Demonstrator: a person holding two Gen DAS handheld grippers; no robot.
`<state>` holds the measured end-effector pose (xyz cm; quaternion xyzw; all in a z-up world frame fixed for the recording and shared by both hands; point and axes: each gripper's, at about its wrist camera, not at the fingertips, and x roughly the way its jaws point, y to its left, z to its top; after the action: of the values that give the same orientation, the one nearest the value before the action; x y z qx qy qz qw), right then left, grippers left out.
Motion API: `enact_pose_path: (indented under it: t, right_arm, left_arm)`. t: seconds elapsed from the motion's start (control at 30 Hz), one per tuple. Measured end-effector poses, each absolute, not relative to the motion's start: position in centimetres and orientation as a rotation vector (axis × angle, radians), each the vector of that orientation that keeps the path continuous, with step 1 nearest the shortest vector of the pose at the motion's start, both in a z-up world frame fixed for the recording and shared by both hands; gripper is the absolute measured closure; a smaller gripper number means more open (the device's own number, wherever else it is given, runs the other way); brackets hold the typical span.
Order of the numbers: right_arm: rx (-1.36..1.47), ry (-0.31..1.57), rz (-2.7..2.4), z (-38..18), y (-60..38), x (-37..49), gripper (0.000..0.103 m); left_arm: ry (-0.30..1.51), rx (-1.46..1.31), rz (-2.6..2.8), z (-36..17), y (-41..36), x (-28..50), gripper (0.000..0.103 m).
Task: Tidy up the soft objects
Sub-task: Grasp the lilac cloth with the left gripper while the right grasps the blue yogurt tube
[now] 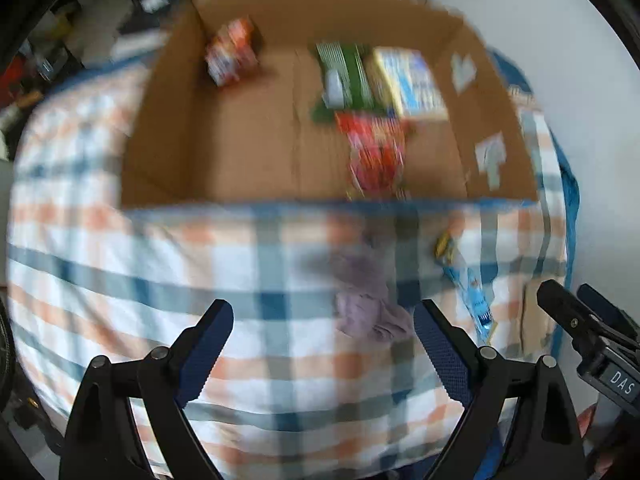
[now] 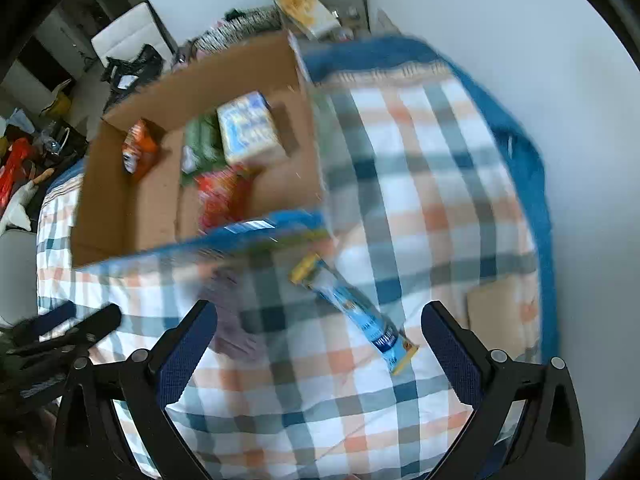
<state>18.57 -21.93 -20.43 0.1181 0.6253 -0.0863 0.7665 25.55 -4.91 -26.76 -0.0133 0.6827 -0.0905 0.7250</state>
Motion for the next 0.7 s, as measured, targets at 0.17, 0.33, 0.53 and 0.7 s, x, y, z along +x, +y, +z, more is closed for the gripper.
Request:
enact_pose_path:
  t: [0.17, 0.33, 0.53, 0.7]
  right_arm:
    - [0.237, 1.426, -0.148, -26.0, -24.2, 19.0, 0.000]
    - [0.198, 1.504, -0.102, -31.7, -25.1, 20.2, 0.000]
    - [0.202, 1.596, -0.050, -36.4, -24.9, 20.5, 0.032]
    - [0.189, 1.599, -0.066, -36.6, -23.9, 20.0, 0.057]
  left_arm:
    - [1.595, 0.018, -0.208, -32.5, -8.3, 25.7, 0.011]
    - [1.658, 0.040, -0.190, -36.4, -10.6, 26.2, 0.011]
    - [1.604, 0.106, -0.176, -37.6, -12.0, 26.2, 0.048]
    - [1.588, 0.149, -0.175, -37.4, -11.8, 25.5, 0.066]
